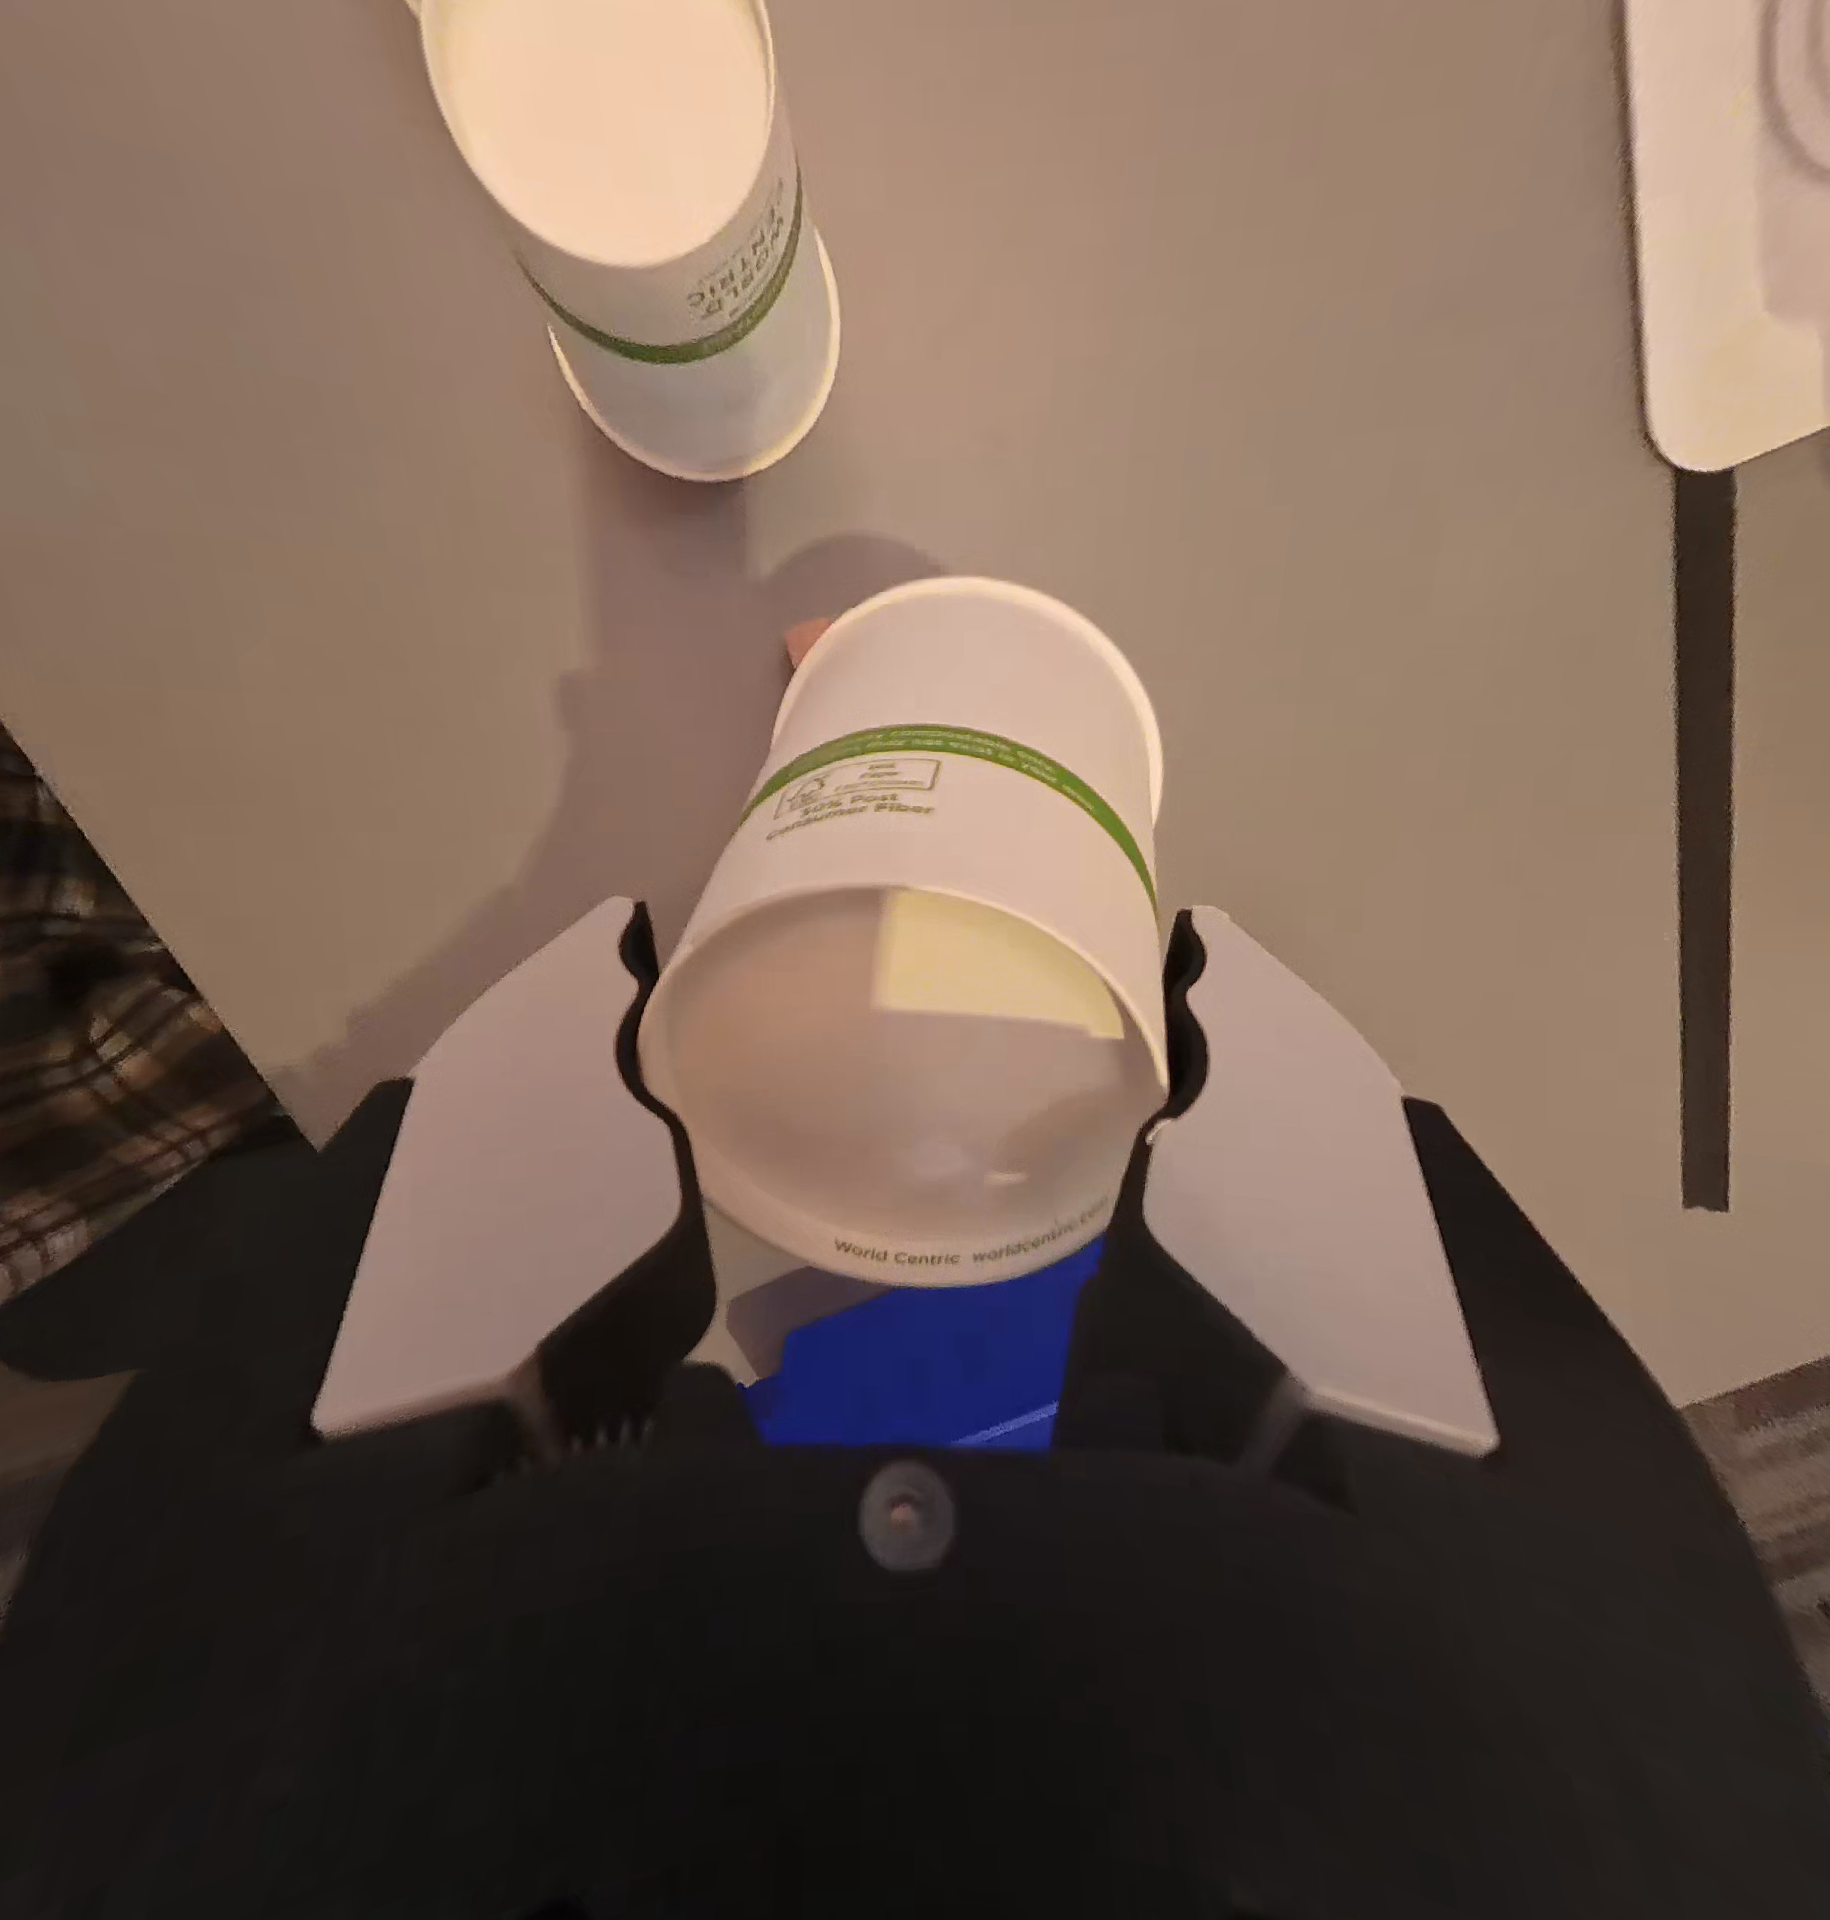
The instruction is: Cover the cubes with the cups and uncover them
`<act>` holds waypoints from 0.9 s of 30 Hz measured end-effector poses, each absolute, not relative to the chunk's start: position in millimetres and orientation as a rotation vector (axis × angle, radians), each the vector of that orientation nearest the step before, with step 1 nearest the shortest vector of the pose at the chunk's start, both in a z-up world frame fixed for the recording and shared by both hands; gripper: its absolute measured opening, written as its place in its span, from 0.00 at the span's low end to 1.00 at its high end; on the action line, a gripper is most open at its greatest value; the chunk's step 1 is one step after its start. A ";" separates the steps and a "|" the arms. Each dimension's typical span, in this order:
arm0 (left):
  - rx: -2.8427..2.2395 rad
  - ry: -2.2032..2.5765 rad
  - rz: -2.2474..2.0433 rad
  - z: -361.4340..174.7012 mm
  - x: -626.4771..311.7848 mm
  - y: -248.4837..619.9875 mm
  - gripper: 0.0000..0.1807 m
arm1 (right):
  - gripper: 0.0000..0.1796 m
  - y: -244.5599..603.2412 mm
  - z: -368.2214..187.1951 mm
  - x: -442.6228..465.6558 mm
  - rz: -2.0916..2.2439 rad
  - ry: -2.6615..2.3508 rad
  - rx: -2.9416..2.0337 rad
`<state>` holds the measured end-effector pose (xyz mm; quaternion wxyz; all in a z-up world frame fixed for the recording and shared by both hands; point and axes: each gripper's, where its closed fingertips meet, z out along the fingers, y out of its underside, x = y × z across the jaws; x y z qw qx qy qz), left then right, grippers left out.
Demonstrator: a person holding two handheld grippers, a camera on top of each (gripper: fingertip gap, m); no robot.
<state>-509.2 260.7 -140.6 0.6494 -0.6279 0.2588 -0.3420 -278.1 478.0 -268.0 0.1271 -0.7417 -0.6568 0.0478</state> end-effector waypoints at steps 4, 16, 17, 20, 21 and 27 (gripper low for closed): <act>-1.437 0.592 -0.755 -141.6 -512.8 260.6 0.18 | 0.51 474.8 -291.4 -290.6 0.115 -2.004 -2.194; -1.445 0.580 -0.699 -140.9 -523.6 262.5 0.17 | 0.51 464.6 -342.3 -316.5 0.085 -2.178 -2.245; -1.447 0.580 -0.699 -141.4 -523.5 263.0 0.17 | 0.51 464.2 -345.5 -317.5 0.081 -2.186 -2.246; -1.458 0.583 -0.697 -143.7 -522.6 264.7 0.17 | 0.51 463.3 -354.7 -318.8 0.068 -2.209 -2.256; -1.461 0.585 -0.697 -144.5 -522.1 265.1 0.17 | 0.52 462.8 -357.8 -318.7 0.061 -2.218 -2.259; -1.482 0.596 -0.695 -149.5 -518.8 267.9 0.17 | 0.51 460.0 -371.5 -321.3 0.056 -2.250 -2.257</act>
